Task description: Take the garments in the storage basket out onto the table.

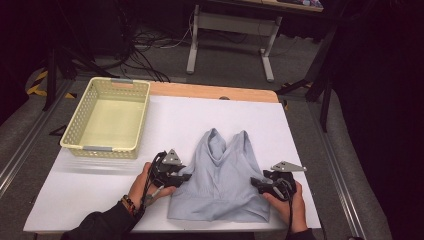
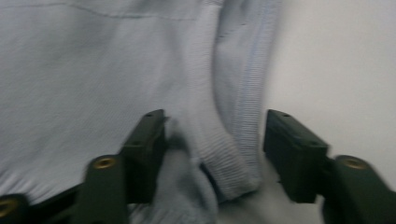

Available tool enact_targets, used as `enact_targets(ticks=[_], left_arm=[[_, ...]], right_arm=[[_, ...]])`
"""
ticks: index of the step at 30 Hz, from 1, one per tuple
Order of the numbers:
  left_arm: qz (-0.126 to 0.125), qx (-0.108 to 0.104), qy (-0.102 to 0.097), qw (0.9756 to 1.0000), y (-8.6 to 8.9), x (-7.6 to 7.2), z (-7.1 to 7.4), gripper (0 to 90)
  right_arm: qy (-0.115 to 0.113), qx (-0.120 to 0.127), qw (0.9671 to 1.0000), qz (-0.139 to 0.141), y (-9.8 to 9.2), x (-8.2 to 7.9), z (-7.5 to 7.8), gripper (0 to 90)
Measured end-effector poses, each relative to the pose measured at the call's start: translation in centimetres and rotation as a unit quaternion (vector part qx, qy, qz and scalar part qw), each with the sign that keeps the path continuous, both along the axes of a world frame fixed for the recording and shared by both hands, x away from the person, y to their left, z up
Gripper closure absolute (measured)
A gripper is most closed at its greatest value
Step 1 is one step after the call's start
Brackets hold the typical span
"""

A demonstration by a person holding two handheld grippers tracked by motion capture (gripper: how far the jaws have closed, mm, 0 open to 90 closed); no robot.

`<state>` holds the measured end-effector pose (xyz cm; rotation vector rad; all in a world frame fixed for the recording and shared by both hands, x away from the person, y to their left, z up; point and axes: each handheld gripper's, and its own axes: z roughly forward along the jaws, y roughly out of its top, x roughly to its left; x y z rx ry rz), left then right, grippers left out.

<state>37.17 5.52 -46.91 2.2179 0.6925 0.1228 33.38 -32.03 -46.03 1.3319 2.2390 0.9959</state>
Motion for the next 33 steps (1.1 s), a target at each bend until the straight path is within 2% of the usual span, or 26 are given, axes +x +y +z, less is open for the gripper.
enact_targets(ticks=[1,2,3,5,7,8,9,11,12,13,15,16,17,18,20,23,24,25,27,29,31,33], left_arm=[[0.0,0.0,0.0,1.0,0.0,0.0,0.0,71.5],[-0.001,0.0,-0.003,1.0,0.0,0.0,0.0,71.5],[-0.002,0.004,-0.011,0.9999,-0.1,-0.2,0.1,77.6],[0.0,0.004,-0.016,0.9999,0.0,-0.2,0.2,79.2],[0.009,0.006,-0.03,0.9995,0.3,-0.4,0.6,80.8],[0.016,0.01,-0.046,0.9988,0.8,-0.5,1.4,81.0],[0.022,0.008,-0.053,0.9983,1.2,-0.6,2.0,81.1],[0.034,-0.003,-0.065,0.9973,2.2,-0.7,3.3,81.0],[0.034,-0.003,-0.065,0.9973,2.2,-0.7,3.3,81.1],[0.042,-0.008,-0.075,0.9963,3.0,-0.9,4.1,81.1],[0.064,-0.022,-0.092,0.9935,4.8,-1.3,5.9,80.9],[0.064,-0.022,-0.092,0.9935,4.8,-1.3,5.9,80.6],[0.071,-0.026,-0.097,0.9925,5.4,-1.4,6.5,80.6],[0.08,-0.029,-0.102,0.9911,6.0,-1.6,7.0,79.3],[0.09,-0.027,-0.112,0.9892,6.9,-1.9,7.5,76.6],[0.104,-0.009,-0.111,0.9884,7.1,-2.0,6.9,67.5],[0.104,-0.009,-0.111,0.9884,7.1,-2.0,6.9,62.6],[0.111,0.009,-0.124,0.986,7.1,-2.3,6.4,57.6],[0.116,0.015,-0.133,0.9841,7.4,-2.6,6.2,52.8],[0.115,0.007,-0.137,0.984,7.6,-2.8,6.1,47.8],[0.097,0.005,-0.152,0.9836,7.6,-3.6,5.8,44.2],[0.085,0.01,-0.15,0.9849,7.4,-4.1,5.3,42.0]], right_arm=[[0.0,0.0,1.0,0.0,0.0,0.0,0.0,45.2],[0.0,0.004,1.0,0.005,0.1,-0.1,0.0,51.8],[0.008,0.02,0.9995,0.024,0.1,-0.2,0.0,71.2],[0.011,0.026,0.9991,0.03,0.2,-0.3,0.0,72.8],[0.005,0.021,0.9992,0.033,0.3,-0.3,0.2,76.1],[-0.005,0.02,0.9992,0.034,0.4,-0.4,0.4,76.6],[-0.01,0.02,0.9992,0.033,0.5,-0.4,0.7,76.6],[-0.031,0.026,0.9987,0.03,0.8,-0.6,1.3,77.1],[-0.031,0.026,0.9987,0.03,0.8,-0.6,1.3,77.1],[-0.054,0.034,0.9975,0.03,1.2,-0.7,2.2,77.0],[-0.069,0.046,0.996,0.033,1.6,-0.7,2.8,77.1],[-0.077,0.049,0.9952,0.035,1.9,-0.6,3.2,77.0],[-0.077,0.049,0.9952,0.035,1.9,-0.6,3.2,77.0],[-0.092,0.051,0.9936,0.041,2.8,-0.3,3.8,76.7],[-0.098,0.042,0.9934,0.043,3.6,0.0,3.9,75.7],[-0.088,0.011,0.9949,0.048,4.4,0.3,3.5,73.9],[-0.088,0.011,0.9949,0.048,4.4,0.3,3.5,73.9],[-0.074,-0.002,0.9962,0.045,4.4,0.3,2.9,74.0],[-0.062,-0.004,0.9973,0.039,4.0,0.2,2.5,73.4],[-0.056,-0.003,0.9978,0.036,3.8,0.1,2.4,72.8],[-0.045,-0.021,0.9984,0.026,3.1,-0.3,2.0,68.7],[-0.047,-0.044,0.9977,0.019,2.7,-0.5,2.0,69.1]])
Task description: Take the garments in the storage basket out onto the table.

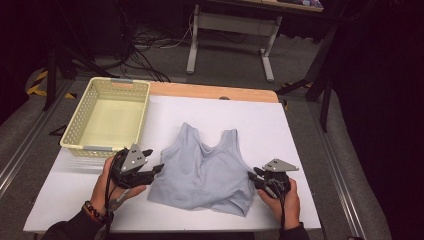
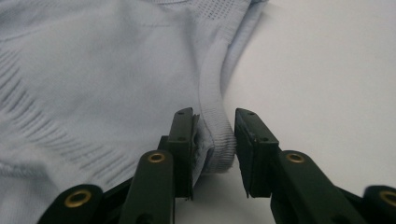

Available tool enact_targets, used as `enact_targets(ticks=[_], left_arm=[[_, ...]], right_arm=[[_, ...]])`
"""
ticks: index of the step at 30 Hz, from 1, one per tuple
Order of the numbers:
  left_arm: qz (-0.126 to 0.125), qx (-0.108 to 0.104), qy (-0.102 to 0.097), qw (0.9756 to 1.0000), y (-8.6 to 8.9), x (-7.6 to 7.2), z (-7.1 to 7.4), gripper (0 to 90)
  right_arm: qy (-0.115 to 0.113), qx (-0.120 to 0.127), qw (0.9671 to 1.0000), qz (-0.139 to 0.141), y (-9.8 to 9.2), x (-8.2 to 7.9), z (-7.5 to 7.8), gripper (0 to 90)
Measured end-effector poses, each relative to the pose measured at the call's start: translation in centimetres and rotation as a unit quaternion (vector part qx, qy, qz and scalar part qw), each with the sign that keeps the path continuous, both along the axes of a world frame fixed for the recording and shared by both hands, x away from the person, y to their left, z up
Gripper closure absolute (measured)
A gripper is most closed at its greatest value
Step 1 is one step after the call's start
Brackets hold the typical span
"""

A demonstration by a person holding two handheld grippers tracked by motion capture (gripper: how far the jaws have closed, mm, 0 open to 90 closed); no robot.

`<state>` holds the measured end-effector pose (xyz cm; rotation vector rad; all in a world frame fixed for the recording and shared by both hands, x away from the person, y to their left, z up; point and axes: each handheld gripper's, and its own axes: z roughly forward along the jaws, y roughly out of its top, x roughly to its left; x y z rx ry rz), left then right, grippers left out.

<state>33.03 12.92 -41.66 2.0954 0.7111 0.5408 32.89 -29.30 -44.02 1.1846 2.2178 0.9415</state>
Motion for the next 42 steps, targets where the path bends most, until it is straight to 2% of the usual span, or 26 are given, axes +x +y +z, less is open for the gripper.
enact_targets(ticks=[2,7,8,10,11,13,18,21,22,23,25,26,27,28,29,30,31,32,33,35,36,37,38,39,41,42], left_arm=[[-0.008,0.003,0.003,1.0,-0.2,-0.4,-0.6,39.1],[-0.011,0.017,0.015,0.9997,-0.5,-0.9,-2.1,32.0],[-0.013,0.022,0.029,0.9992,-0.4,-1.1,-2.9,31.4],[-0.014,0.024,0.035,0.999,-0.4,-1.1,-3.3,31.4],[-0.015,0.028,0.047,0.9984,-0.3,-1.0,-3.7,31.4],[-0.027,0.028,0.068,0.997,-0.2,-1.0,-4.5,36.2],[-0.05,0.038,0.086,0.9943,-0.4,-1.1,-5.2,47.2],[-0.05,0.038,0.094,0.9936,-0.3,-1.0,-5.1,52.7],[-0.05,0.035,0.095,0.9937,-0.3,-1.0,-5.2,53.7],[-0.055,0.037,0.095,0.9933,-0.3,-1.0,-5.1,61.1],[-0.059,0.039,0.093,0.9931,-0.4,-1.0,-5.1,68.7],[-0.061,0.04,0.092,0.9931,-0.4,-0.9,-5.1,73.1],[-0.061,0.04,0.092,0.9931,-0.4,-0.9,-5.1,75.6],[-0.064,0.039,0.089,0.9931,-0.4,-0.9,-5.0,78.4],[-0.067,0.04,0.085,0.9933,-0.4,-0.9,-5.0,80.8],[-0.067,0.04,0.085,0.9933,-0.4,-0.9,-5.0,82.4],[-0.066,0.036,0.079,0.9941,-0.4,-1.1,-4.8,82.4],[-0.067,0.033,0.075,0.9944,-0.4,-1.1,-4.7,83.6],[-0.058,0.027,0.063,0.996,-0.2,-1.2,-4.3,84.1],[-0.044,-0.003,0.056,0.9975,0.4,-1.3,-3.6,84.3],[-0.044,-0.003,0.056,0.9975,0.4,-1.3,-3.6,84.4],[-0.031,-0.035,0.046,0.9979,1.1,-1.3,-2.9,84.4],[-0.026,-0.05,0.045,0.9974,1.5,-1.2,-2.5,84.5],[-0.026,-0.05,0.045,0.9974,1.5,-1.2,-2.5,84.4],[-0.034,-0.09,0.062,0.9934,2.1,-0.8,-2.2,84.0],[-0.035,-0.096,0.064,0.9928,2.3,-0.8,-2.2,84.0]], right_arm=[[0.007,0.014,0.9999,-0.001,-0.4,-0.2,0.0,69.2],[0.009,0.005,0.9999,-0.008,-0.8,-0.7,-0.2,65.5],[0.003,0.004,0.9998,-0.018,-1.0,-0.9,-0.3,58.5],[0.002,0.008,0.9998,-0.02,-1.1,-1.0,-0.3,57.9],[-0.001,0.013,0.9997,-0.02,-1.2,-1.2,-0.4,55.3],[-0.03,0.021,0.9993,-0.004,-1.2,-2.1,-0.1,46.1],[-0.054,0.054,0.997,0.015,-1.2,-4.0,0.7,41.8],[-0.065,0.064,0.9925,0.081,-0.2,-6.3,1.3,56.6],[-0.065,0.061,0.9912,0.098,0.2,-6.8,1.3,61.7],[-0.051,0.047,0.9874,0.142,1.4,-7.9,0.9,71.7],[-0.033,0.019,0.9852,0.167,2.8,-8.3,0.1,72.4],[-0.029,0.003,0.9846,0.172,3.4,-8.3,-0.4,69.5],[-0.029,0.003,0.9846,0.172,3.4,-8.3,-0.4,69.5],[-0.021,-0.029,0.9863,0.161,4.1,-7.8,-1.3,61.8],[-0.02,-0.048,0.9862,0.157,4.3,-7.6,-1.6,61.6],[-0.02,-0.048,0.9862,0.157,4.3,-7.6,-1.6,61.6],[-0.022,-0.066,0.9852,0.157,4.4,-7.5,-1.8,64.3],[-0.024,-0.071,0.9834,0.165,4.3,-7.5,-2.0,81.7],[-0.027,-0.087,0.9805,0.174,4.2,-7.6,-1.9,88.1],[-0.033,-0.106,0.9768,0.183,4.0,-7.8,-1.4,88.5],[-0.033,-0.106,0.9768,0.183,4.0,-7.8,-1.4,88.5],[-0.056,-0.095,0.9784,0.175,2.8,-8.1,-0.1,88.6],[-0.066,-0.081,0.9792,0.174,2.2,-8.2,0.4,88.6],[-0.066,-0.081,0.9792,0.174,2.2,-8.2,0.4,88.6],[-0.094,-0.028,0.9809,0.168,0.3,-8.7,2.0,88.6],[-0.094,-0.028,0.9809,0.168,0.3,-8.7,2.0,88.6]])
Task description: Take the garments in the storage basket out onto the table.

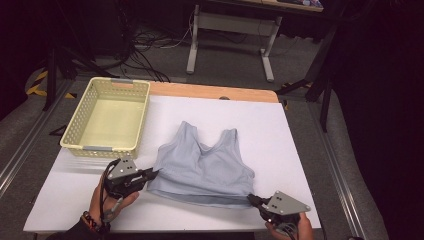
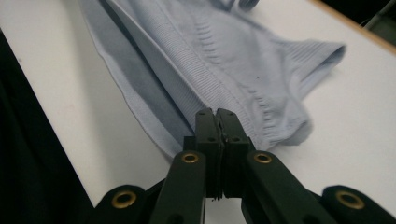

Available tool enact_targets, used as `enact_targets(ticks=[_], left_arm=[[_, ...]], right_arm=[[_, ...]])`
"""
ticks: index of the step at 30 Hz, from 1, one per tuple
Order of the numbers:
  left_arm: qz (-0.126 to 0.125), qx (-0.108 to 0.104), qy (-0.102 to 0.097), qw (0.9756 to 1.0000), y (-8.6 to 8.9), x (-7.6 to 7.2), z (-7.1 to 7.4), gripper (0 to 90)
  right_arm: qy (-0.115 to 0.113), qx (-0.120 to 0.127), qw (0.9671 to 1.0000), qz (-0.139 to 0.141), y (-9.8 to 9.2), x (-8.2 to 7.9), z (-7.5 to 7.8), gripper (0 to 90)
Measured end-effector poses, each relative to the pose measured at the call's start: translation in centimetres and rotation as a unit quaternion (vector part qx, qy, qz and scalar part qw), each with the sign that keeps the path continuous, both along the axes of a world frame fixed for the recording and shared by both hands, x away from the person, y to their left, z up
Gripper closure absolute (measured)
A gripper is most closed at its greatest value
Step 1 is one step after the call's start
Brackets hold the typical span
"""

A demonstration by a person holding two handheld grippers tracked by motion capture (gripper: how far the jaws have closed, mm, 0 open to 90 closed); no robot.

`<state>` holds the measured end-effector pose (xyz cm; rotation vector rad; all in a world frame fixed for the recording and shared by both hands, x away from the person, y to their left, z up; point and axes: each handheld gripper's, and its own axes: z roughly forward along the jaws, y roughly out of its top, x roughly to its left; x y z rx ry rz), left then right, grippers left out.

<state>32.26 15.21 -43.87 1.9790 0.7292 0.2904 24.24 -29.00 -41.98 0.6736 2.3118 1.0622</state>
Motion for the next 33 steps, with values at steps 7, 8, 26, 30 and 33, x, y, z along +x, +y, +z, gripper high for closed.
enact_targets(ticks=[7,8,26,30,33], left_arm=[[0.005,0.014,0.016,0.9998,0.1,-0.2,-0.2,73.7],[0.009,0.019,0.015,0.9997,0.1,-0.2,-0.2,73.7],[-0.028,0.089,0.014,0.9955,-1.3,-0.4,-2.3,41.7],[-0.043,0.098,0.031,0.9938,-1.6,-0.3,-2.9,46.8],[-0.04,0.095,0.057,0.993,-1.7,-0.1,-3.3,53.9]], right_arm=[[0.011,0.0,0.9998,0.017,-0.1,-0.3,-0.1,82.1],[0.011,0.0,0.9998,0.017,-0.1,-0.3,-0.1,82.1],[0.066,0.053,0.9876,-0.132,-0.3,6.6,-1.5,40.9],[0.083,0.04,0.9859,-0.139,0.0,8.6,-2.2,38.3],[0.121,0.024,0.9831,-0.135,-0.1,10.5,-3.2,37.8]])
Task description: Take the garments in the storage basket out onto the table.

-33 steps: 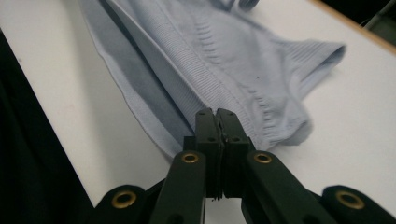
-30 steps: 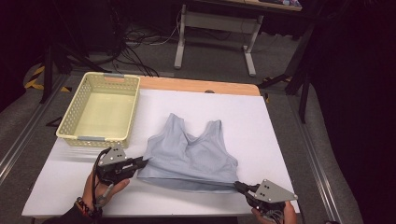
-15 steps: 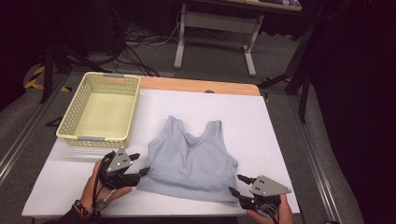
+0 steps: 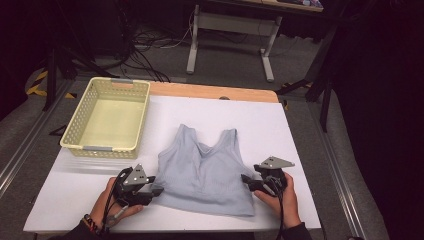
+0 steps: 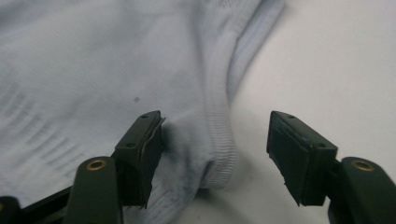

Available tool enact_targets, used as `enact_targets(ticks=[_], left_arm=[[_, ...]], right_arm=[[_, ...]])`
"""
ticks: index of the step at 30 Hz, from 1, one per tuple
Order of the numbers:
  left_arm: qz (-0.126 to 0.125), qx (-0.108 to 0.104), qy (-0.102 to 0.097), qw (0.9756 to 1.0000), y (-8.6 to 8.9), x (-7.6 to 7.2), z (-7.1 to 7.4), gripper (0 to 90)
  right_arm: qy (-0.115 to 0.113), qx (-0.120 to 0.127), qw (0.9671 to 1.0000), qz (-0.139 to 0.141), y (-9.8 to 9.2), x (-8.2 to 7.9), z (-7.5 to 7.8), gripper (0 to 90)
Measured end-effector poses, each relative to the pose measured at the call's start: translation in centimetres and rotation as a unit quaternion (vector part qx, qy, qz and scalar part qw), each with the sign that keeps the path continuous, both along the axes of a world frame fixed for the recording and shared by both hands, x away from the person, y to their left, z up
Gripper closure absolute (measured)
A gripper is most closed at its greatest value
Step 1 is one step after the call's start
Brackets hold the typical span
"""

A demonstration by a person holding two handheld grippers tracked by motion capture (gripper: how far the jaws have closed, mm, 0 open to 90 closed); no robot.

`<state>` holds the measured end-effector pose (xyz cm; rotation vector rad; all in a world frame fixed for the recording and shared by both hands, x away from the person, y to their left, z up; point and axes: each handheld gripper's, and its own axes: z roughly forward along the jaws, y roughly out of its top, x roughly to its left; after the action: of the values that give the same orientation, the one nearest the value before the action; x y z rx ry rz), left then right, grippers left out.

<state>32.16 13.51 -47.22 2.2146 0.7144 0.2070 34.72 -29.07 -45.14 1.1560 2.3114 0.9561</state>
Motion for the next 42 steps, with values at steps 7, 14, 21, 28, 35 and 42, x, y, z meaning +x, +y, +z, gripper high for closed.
enact_targets(ticks=[7,14,21,28,35,42], left_arm=[[-0.011,-0.014,0.027,0.9995,0.0,-0.3,0.1,76.7],[-0.028,-0.011,0.037,0.9989,-0.5,-1.9,0.3,83.2],[-0.019,0.003,-0.001,0.9998,-0.5,-3.3,1.0,68.3],[0.02,-0.019,-0.097,0.9949,0.7,-2.8,3.9,51.3],[0.031,-0.015,-0.138,0.9898,-0.4,-0.4,4.9,45.0],[-0.025,0.031,-0.132,0.9905,-4.0,2.5,4.0,87.9]], right_arm=[[0.024,0.017,0.9986,0.044,-0.1,-0.2,-0.5,74.2],[-0.009,-0.003,0.9992,0.038,-0.1,-1.1,0.7,79.2],[-0.022,-0.026,0.9991,0.026,-0.8,-1.6,0.4,73.0],[-0.039,-0.036,0.9986,0.0,-1.1,-1.3,0.9,59.1],[-0.069,0.001,0.9976,-0.001,-0.3,-0.3,2.3,56.1],[-0.08,0.008,0.9928,0.089,4.4,0.4,2.7,90.0]])
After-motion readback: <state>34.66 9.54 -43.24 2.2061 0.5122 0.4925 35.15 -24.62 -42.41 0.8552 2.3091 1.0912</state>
